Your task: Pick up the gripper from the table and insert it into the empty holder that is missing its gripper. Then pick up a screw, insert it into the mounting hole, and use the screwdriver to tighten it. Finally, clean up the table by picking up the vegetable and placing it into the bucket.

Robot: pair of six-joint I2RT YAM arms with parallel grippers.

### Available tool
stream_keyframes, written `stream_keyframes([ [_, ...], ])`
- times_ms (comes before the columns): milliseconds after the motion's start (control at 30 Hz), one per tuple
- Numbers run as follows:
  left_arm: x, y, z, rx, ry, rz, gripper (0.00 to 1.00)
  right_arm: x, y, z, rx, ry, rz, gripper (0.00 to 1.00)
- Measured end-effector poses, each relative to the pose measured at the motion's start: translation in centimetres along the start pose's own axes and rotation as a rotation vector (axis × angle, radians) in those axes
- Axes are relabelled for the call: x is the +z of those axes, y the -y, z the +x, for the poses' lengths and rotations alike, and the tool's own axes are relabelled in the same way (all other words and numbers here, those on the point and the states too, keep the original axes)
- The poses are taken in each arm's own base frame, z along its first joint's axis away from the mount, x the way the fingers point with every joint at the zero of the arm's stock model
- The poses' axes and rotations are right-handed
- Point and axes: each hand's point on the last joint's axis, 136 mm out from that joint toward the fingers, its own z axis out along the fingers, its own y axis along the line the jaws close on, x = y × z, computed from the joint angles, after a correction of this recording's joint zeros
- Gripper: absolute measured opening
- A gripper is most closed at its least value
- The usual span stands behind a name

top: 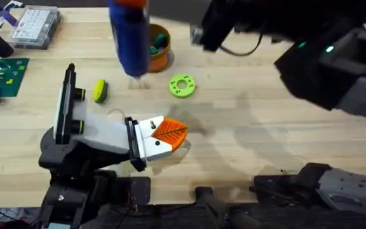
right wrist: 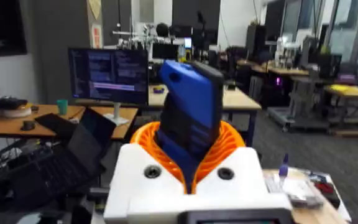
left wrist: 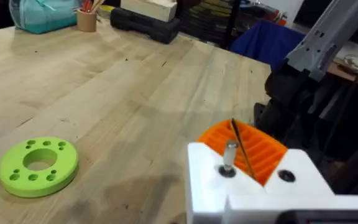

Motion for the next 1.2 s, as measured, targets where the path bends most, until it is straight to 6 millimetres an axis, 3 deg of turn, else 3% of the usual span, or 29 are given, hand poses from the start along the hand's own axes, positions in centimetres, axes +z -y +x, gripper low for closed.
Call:
stream_keyframes([
  [100,0.0,0.0,0.0,0.0,0.0,0.0,0.015,0.3,-0.1,-1.2,-0.004,0.001,-0.001,0.025],
  [167,0.0,0.0,0.0,0.0,0.0,0.0,0.015,0.3,0.0,-0.7,0.011,-0.022,0.004,0.025],
  [367,0.0,0.0,0.0,0.0,0.0,0.0,0.015,-0.4,1.2,3.4,0.077,-0.174,0.048,0.025],
  [500,0.0,0.0,0.0,0.0,0.0,0.0,0.015,-2.0,2.6,6.2,0.085,-0.289,0.097,0.025],
  [700,0.0,0.0,0.0,0.0,0.0,0.0,0.015,-7.0,6.7,11.2,0.06,-0.519,0.268,0.025],
  [967,0.0,0.0,0.0,0.0,0.0,0.0,0.015,-14.1,13.9,15.0,-0.254,-0.788,0.47,0.025],
  [1200,0.0,0.0,0.0,0.0,0.0,0.0,0.015,-19.9,19.2,22.2,-0.468,-1.092,0.468,0.025],
])
